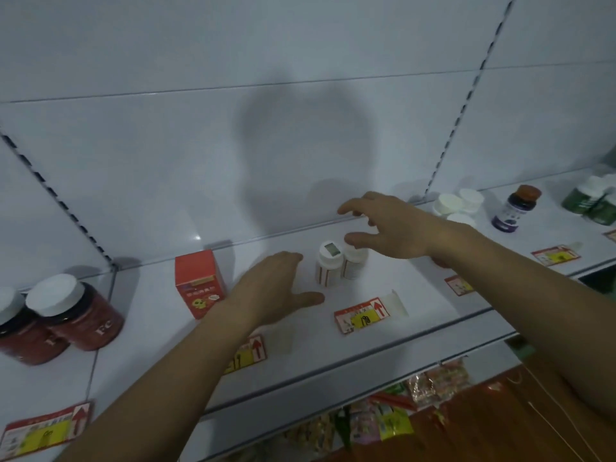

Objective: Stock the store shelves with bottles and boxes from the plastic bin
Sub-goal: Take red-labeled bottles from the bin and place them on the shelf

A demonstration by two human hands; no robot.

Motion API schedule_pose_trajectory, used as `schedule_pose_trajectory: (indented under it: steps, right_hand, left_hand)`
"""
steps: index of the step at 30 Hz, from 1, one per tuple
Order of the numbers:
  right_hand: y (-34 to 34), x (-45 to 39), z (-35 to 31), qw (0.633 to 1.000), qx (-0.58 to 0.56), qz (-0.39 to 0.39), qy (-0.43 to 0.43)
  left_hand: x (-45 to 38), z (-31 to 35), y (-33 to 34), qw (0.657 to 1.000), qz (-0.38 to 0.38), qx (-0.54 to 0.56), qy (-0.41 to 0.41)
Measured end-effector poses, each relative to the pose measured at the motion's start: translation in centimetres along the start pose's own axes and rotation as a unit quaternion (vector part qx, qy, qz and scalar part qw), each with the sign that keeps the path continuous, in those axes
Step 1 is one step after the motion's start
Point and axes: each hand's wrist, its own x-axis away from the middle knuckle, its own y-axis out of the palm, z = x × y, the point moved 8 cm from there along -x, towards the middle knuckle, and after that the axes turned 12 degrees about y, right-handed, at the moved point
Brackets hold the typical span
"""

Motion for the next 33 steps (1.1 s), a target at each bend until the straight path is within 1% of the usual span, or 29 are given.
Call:
schedule_pose_trajectory:
  steps: [3,6,8,12,18,21,25,29,33]
  right_hand:
    - [-1.6,-0.4,-2.7,0.999,-0.003,0.039,-0.035]
    - [-1.4,-1.1,-7.6,0.996,-0.001,0.042,-0.078]
    - [-0.7,-1.7,-11.8,0.993,0.004,0.034,-0.117]
    - [0.5,-2.6,-21.7,0.982,0.014,0.021,-0.189]
    - [1.6,-2.1,-39.7,0.95,0.001,0.016,-0.311]
    - [3.2,-0.8,-49.4,0.93,0.013,-0.004,-0.367]
    - [5.5,0.6,-58.5,0.908,0.037,-0.022,-0.417]
    - [8.2,2.9,-68.2,0.885,0.034,-0.036,-0.463]
    - [10.3,5.6,-75.6,0.855,0.027,-0.058,-0.514]
  left_hand:
    - [3.1,0.5,-4.8,0.996,0.068,-0.055,0.022]
    - [6.9,-1.0,-9.9,0.986,0.147,-0.071,0.026]
    - [9.8,-3.6,-12.4,0.983,0.167,-0.075,0.005]
    - [17.5,-9.4,-17.1,0.966,0.214,-0.131,-0.062]
    - [33.1,-17.5,-22.0,0.935,0.243,-0.174,-0.19]
    - [41.7,-20.8,-23.5,0.914,0.246,-0.186,-0.264]
    - [50.4,-23.8,-24.6,0.891,0.256,-0.181,-0.328]
    - [60.5,-27.0,-24.5,0.864,0.275,-0.164,-0.388]
    - [68.2,-29.9,-23.5,0.834,0.256,-0.147,-0.465]
